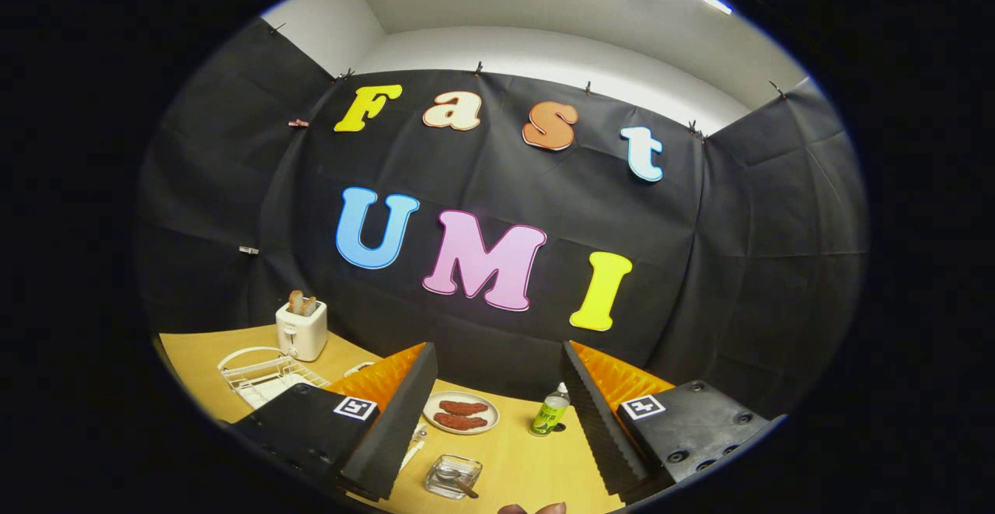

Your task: Take the plate from the dish rack, then take the spoon from the basket and place it into the plate.

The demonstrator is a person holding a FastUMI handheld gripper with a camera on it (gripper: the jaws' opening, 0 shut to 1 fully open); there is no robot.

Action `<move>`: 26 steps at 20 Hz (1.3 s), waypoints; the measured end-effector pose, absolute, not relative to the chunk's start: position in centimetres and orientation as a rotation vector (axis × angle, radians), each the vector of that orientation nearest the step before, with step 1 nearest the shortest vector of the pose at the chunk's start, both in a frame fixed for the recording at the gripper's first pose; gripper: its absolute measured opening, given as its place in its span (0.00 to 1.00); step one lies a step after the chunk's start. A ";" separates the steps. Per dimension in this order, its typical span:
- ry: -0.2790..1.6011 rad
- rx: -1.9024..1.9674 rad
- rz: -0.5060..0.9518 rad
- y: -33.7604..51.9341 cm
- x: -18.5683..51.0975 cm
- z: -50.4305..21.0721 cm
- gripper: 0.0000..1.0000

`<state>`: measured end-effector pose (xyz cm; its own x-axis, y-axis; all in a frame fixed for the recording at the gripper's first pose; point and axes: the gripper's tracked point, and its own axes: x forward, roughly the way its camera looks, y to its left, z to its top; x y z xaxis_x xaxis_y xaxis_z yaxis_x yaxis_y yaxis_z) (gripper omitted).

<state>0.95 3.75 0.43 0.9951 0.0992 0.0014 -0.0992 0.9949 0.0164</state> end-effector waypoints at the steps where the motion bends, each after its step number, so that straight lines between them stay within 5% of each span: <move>1: 0.004 0.024 0.114 4.4 1.1 0.6 0.98; 9: 0.300 0.098 0.338 14.0 3.2 -2.6 0.96; 26: 1.113 0.336 0.136 27.2 7.6 -22.4 0.84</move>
<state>7.61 27.16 -22.44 0.4401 0.2740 -0.8551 0.0595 0.9413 0.3322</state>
